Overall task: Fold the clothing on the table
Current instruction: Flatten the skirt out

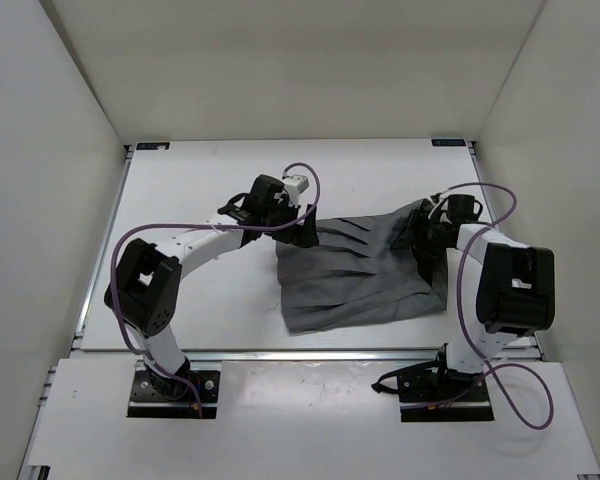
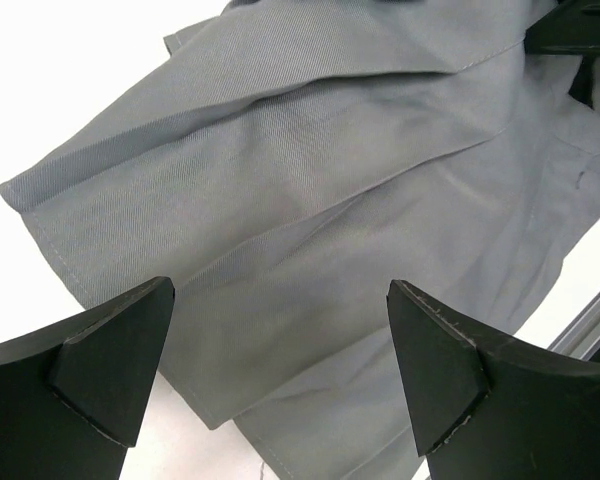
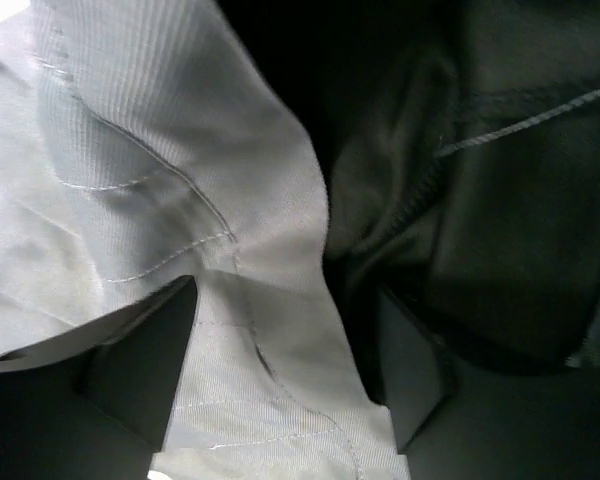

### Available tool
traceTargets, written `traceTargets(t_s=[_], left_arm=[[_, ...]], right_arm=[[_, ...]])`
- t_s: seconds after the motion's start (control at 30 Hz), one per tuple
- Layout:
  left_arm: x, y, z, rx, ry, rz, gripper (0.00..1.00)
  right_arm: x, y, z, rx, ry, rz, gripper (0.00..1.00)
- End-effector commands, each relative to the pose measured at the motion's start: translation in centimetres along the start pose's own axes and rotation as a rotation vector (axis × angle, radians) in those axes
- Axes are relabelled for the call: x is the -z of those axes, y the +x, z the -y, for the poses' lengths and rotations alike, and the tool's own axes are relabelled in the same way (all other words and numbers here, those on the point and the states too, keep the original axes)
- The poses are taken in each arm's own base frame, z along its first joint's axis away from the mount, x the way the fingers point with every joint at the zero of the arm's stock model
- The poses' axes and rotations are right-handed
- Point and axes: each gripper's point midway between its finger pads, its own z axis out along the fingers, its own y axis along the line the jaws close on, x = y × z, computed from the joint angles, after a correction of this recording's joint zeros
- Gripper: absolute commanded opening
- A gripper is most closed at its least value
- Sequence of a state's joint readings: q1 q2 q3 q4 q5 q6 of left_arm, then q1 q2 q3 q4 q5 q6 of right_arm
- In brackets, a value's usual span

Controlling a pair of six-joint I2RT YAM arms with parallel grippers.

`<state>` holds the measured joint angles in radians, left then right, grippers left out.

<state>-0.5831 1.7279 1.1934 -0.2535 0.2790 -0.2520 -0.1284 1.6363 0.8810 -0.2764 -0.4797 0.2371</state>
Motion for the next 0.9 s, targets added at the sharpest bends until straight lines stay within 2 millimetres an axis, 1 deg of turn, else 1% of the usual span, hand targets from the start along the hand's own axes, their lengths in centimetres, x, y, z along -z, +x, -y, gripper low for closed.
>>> traceTargets(t_s=[0.0, 0.03, 0.1, 0.13, 0.2, 0.23, 0.27, 0.3, 0.33, 0.37, 0.4, 0.43, 0.47, 0.5, 0.53, 0.57, 0.6, 0.63, 0.67, 0.7, 0.73, 0.77, 0.8, 0.87], left_arm=[[2.2, -2.5, 0.7, 0.003, 0.035, 0.087, 0.99], [2.2, -2.5, 0.4, 0.013, 0.034, 0.086, 0.99], [2.2, -2.6, 0.3, 0.021, 0.038, 0.089, 0.99], [2.3, -2.5, 0.4, 0.023, 0.037, 0.086, 0.99], [2.0, -2.9, 0.3, 0.022, 0.038, 0.092, 0.99], [1.9, -2.5, 0.2, 0.027, 0.038, 0.077, 0.99], [1.9, -3.0, 0.4, 0.022, 0.041, 0.09, 0.99], [1.9, -2.9, 0.7, 0.022, 0.046, 0.087, 0.98], [1.8, -3.0, 0.1, 0.028, 0.034, 0.088, 0.99], [1.5, -3.0, 0.8, 0.023, 0.051, 0.085, 0.98], [1.4, -3.1, 1.0, 0.019, 0.059, 0.087, 0.99], [0.9, -3.0, 0.8, 0.026, 0.06, 0.078, 0.99], [0.9, -3.5, 1.4, 0.023, 0.076, 0.084, 0.99], [0.5, -3.5, 1.4, 0.018, 0.073, 0.081, 0.99], [0.4, -3.7, 1.3, 0.022, 0.073, 0.082, 0.99], [0.2, -4.1, 1.4, 0.019, 0.074, 0.089, 0.98], [0.0, -4.3, 1.7, 0.012, 0.081, 0.092, 0.99], [-0.3, -4.3, 2.0, 0.013, 0.091, 0.086, 0.99], [-0.3, -4.8, 2.3, 0.008, 0.097, 0.096, 0.99], [-0.5, -4.7, 2.3, 0.011, 0.101, 0.09, 0.99], [-0.6, -5.2, 2.3, 0.009, 0.098, 0.1, 0.98], [-0.8, -4.8, 2.4, 0.007, 0.1, 0.09, 0.99], [-0.8, -4.9, 2.5, -0.004, 0.103, 0.091, 0.99], [-1.1, -4.7, 2.4, 0.003, 0.104, 0.081, 0.99]], right_arm=[[-0.3, -2.1, -3.0, 0.062, -0.126, 0.038, 0.65], [-0.5, -2.1, -3.1, 0.055, -0.134, 0.031, 0.59], [-0.8, -1.8, -3.8, 0.074, -0.148, 0.02, 0.33], [-1.0, -1.9, -3.8, 0.075, -0.15, 0.018, 0.26], [-1.1, -1.9, -3.7, 0.062, -0.142, -0.003, 0.01], [-0.7, -2.0, -3.9, 0.06, -0.149, -0.011, 0.0], [-0.4, -2.8, -4.4, 0.08, -0.158, 0.001, 0.0], [0.0, -3.4, -4.9, 0.081, -0.16, 0.001, 0.0], [0.5, -4.1, -5.0, 0.111, -0.149, 0.02, 0.0], [1.2, -4.8, -5.7, 0.141, -0.139, 0.035, 0.0], [1.8, -5.1, -5.8, 0.142, -0.129, 0.04, 0.0], [2.8, -5.8, -6.5, 0.166, -0.13, 0.069, 0.0], [4.0, -6.4, -6.9, 0.176, -0.125, 0.094, 0.0], [4.7, -6.3, -7.0, 0.173, -0.125, 0.102, 0.0], [6.2, -6.8, -7.0, 0.165, -0.135, 0.135, 0.0], [7.3, -6.4, -7.1, 0.145, -0.153, 0.149, 0.0], [7.5, -5.7, -6.7, 0.135, -0.161, 0.147, 0.0], [8.8, -5.6, -6.9, 0.134, -0.174, 0.169, 0.0], [9.2, -4.8, -6.1, 0.12, -0.154, 0.175, 0.0], [9.2, -3.8, -5.4, 0.122, -0.124, 0.175, 0.0], [8.5, -2.2, -4.1, 0.099, -0.087, 0.146, 0.0], [8.6, -1.7, -3.0, 0.082, -0.033, 0.149, 0.0], [8.2, -0.9, -1.9, 0.074, 0.017, 0.131, 0.0], [7.5, 0.4, -0.9, 0.051, 0.057, 0.084, 0.0]])
